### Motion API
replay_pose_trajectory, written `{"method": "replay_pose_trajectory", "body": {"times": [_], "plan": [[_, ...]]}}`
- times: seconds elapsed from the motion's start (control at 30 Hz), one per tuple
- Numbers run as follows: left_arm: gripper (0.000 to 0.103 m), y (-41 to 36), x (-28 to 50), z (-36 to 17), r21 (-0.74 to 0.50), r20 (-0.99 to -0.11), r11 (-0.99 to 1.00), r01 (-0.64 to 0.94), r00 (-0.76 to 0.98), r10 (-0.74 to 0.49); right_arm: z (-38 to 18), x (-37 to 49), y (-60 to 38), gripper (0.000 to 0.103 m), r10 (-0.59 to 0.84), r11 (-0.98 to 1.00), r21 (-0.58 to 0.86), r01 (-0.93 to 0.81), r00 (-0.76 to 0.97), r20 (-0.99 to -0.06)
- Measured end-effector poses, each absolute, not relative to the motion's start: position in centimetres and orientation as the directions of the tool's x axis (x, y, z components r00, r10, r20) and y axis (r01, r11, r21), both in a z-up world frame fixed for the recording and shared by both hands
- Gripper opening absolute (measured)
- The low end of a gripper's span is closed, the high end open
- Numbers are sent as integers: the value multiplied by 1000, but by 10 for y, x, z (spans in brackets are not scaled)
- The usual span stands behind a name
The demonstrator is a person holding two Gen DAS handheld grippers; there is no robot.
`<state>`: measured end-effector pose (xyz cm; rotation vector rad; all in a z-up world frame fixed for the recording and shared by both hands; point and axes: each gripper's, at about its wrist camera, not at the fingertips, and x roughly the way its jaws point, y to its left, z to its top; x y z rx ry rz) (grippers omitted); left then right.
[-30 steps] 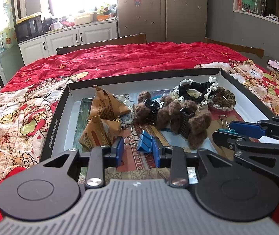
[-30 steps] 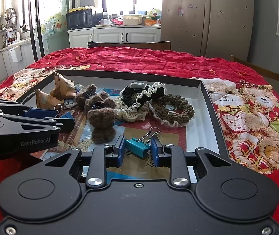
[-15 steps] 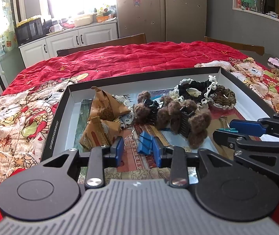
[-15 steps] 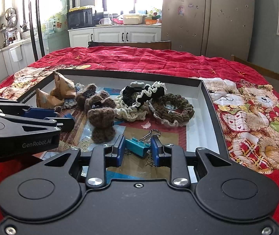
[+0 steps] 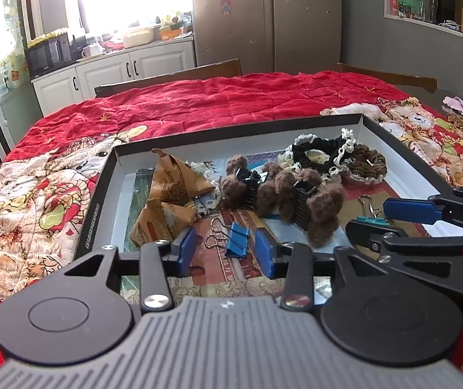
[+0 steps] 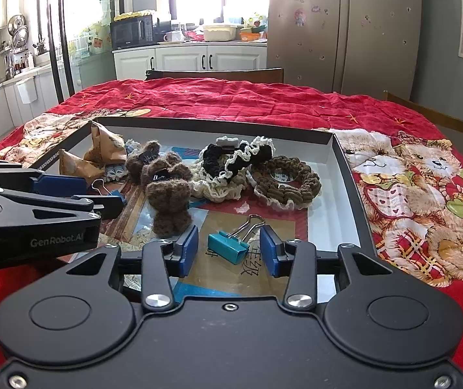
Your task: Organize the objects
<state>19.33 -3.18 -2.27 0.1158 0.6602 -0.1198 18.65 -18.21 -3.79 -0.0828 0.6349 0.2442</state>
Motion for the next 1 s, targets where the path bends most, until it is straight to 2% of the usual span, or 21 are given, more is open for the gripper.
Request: {"method": "replay_pose_trajectory", "body": {"times": [0.17, 0.53, 0.67, 1.0], "plan": [[63, -33, 189, -17, 75, -607, 987, 145, 792, -70, -31, 183, -184, 41, 202, 969, 4, -245, 786, -584], [77, -31, 167, 7, 84, -569, 986, 144, 820, -71, -2, 161, -187, 49, 213, 967, -5, -256, 816, -537], [79, -28, 156, 18, 91, -556, 986, 139, 829, -66, 10, 148, -189, 50, 215, 966, -12, -259, 826, -521], [90, -17, 122, 38, 89, -516, 990, 111, 855, -49, 40, 107, -197, 65, 210, 967, -25, -253, 851, -481]]}}
